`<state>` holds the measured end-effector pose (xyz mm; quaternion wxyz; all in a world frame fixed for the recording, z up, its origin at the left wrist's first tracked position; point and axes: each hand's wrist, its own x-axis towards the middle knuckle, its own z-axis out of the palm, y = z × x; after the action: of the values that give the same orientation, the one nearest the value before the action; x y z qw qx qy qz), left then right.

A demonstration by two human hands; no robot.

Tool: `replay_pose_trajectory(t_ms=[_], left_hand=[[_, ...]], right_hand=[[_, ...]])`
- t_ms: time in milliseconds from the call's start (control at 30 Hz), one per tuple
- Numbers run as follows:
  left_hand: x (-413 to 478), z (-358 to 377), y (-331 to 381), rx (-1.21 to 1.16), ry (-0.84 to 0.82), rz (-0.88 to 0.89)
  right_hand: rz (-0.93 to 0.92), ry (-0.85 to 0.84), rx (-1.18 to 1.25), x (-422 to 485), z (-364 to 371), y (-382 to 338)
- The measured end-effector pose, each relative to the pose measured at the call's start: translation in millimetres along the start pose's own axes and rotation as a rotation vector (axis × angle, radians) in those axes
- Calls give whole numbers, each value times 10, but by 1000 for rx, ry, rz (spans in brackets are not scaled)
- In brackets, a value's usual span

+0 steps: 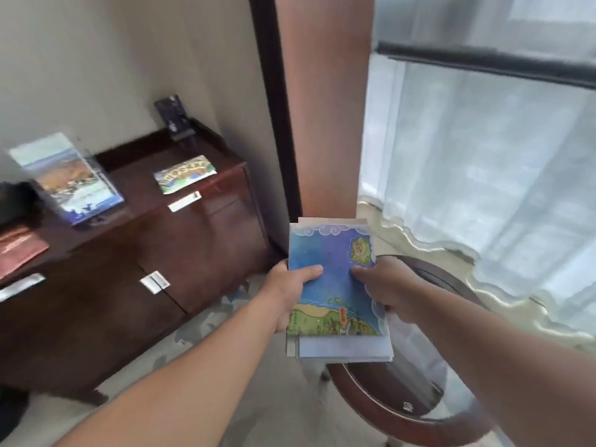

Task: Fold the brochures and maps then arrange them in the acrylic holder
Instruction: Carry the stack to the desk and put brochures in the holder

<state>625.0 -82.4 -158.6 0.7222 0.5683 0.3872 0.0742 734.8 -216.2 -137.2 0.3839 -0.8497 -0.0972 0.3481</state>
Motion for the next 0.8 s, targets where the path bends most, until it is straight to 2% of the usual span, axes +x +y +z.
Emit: replay_pose_trajectory(t_ms=[233, 367, 533, 800], left_hand=[[-417, -1223, 606, -48, 163, 104], [-548, -1828, 798, -81, 210, 149], [-642, -2480, 912, -124, 270, 161], [-624, -3252, 861, -210, 420, 126]], right_hand=[[-142, -45, -101, -404, 784, -1190], [-162, -74, -281, -640, 1240, -1713], [-273, -144, -278, -721, 1735, -2168], [-340, -292, -338, -573, 2500, -2651]])
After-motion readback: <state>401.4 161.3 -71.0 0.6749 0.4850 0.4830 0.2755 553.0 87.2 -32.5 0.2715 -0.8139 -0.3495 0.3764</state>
